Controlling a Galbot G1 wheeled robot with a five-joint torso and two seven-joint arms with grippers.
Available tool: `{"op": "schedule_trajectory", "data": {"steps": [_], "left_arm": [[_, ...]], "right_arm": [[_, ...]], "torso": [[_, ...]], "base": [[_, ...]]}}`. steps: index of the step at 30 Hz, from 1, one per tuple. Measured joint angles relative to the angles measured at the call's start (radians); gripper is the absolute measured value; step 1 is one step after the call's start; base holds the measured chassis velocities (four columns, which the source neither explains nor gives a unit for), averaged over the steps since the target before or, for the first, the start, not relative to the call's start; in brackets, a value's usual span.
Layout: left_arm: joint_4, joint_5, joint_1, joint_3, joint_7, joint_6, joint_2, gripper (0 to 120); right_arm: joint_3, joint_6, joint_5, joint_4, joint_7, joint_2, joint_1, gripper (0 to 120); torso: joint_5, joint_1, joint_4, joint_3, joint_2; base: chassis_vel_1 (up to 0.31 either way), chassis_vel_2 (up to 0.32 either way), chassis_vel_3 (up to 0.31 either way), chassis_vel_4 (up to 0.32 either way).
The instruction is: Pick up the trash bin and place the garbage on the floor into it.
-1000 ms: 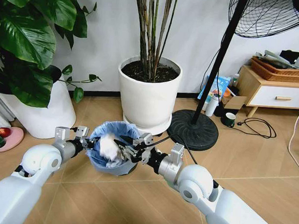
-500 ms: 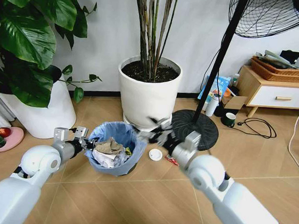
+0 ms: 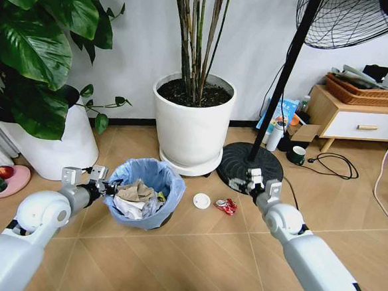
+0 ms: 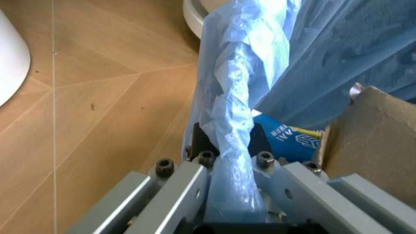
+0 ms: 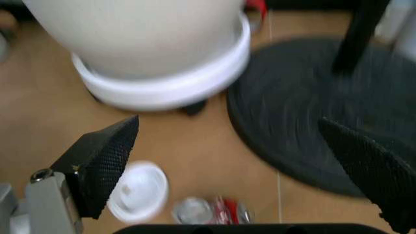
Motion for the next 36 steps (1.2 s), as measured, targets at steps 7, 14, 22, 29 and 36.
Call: {"op": "schedule_trajectory", "data": {"steps": [7,14,22,29,36], "left_arm": [[-0.007,0.0,0.01,-0.005,0.001,0.0,0.001,0],[-0.012,0.003,0.016,-0.006,0.002,0.0,-0.004,0],[-0.021,0.005,0.026,-0.011,0.002,0.0,-0.005,0],[-0.029,0.011,0.037,-0.012,0.001,0.0,-0.01,0],[-0.033,0.011,0.038,-0.016,0.001,0.0,-0.006,0]], "right_arm": [[0.004,0.046,-0.048,-0.183,-0.05,0.063,0.032,100],[0.005,0.063,-0.07,-0.287,-0.078,0.107,0.075,100],[0.002,0.083,-0.132,-0.437,-0.101,0.176,0.149,100],[0.021,0.087,-0.171,-0.531,-0.108,0.221,0.187,100],[0.052,0.087,-0.209,-0.599,-0.116,0.242,0.209,100]], "torso": [[0.0,0.0,0.0001,0.0,0.0],[-0.0002,0.0,0.0001,0.0,0.0],[-0.0001,0.0,0.0002,0.0,0.0],[-0.0002,0.0,0.0002,0.0,0.0],[-0.0002,0.0,0.0,0.0,0.0]], "base": [[0.0,0.0,0.0,0.0],[0.0,0.0,0.0,0.0],[0.0,0.0,0.0,0.0],[0.0,0.0,0.0,0.0],[0.0,0.0,0.0,0.0]]}}
